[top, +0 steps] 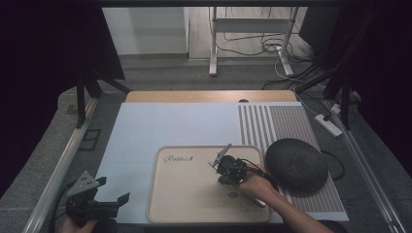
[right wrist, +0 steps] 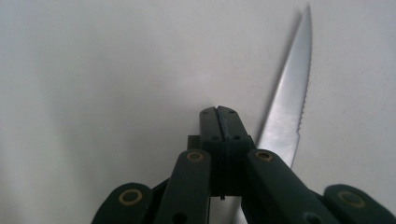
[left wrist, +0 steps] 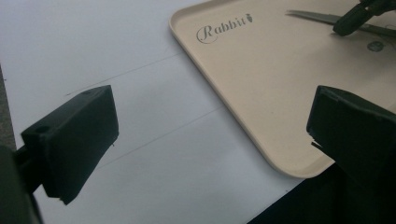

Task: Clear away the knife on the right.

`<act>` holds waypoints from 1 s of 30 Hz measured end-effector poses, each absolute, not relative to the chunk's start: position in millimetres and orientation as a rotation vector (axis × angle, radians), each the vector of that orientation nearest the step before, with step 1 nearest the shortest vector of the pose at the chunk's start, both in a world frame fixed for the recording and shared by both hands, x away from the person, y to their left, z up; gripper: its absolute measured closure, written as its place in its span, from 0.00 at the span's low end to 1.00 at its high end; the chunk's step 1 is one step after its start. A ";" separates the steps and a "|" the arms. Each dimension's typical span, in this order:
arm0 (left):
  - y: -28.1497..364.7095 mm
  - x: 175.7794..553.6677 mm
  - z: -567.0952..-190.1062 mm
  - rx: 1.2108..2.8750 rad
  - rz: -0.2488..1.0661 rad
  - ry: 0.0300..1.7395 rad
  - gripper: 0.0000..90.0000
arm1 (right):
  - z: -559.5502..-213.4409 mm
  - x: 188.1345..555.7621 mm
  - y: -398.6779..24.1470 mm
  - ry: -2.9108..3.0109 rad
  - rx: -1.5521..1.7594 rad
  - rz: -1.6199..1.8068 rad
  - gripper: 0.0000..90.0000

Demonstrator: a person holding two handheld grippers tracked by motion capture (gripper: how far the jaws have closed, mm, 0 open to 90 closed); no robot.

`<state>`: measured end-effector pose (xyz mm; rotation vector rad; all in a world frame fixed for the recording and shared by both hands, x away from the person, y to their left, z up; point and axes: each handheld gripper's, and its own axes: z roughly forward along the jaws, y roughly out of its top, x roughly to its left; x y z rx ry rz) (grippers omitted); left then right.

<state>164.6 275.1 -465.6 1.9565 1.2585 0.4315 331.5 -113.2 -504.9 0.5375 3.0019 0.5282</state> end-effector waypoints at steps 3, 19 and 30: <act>275.6 163.6 -465.5 1.953 0.433 1.259 0.03 | -504.0 338.9 -119.7 2.965 0.600 0.519 1.00; 274.9 163.8 -465.2 1.955 0.434 1.255 0.03 | -499.5 352.8 -204.9 2.878 0.904 0.523 1.00; 275.5 163.9 -465.4 1.952 0.432 1.257 0.03 | -498.6 352.6 -216.2 2.884 0.939 0.520 1.00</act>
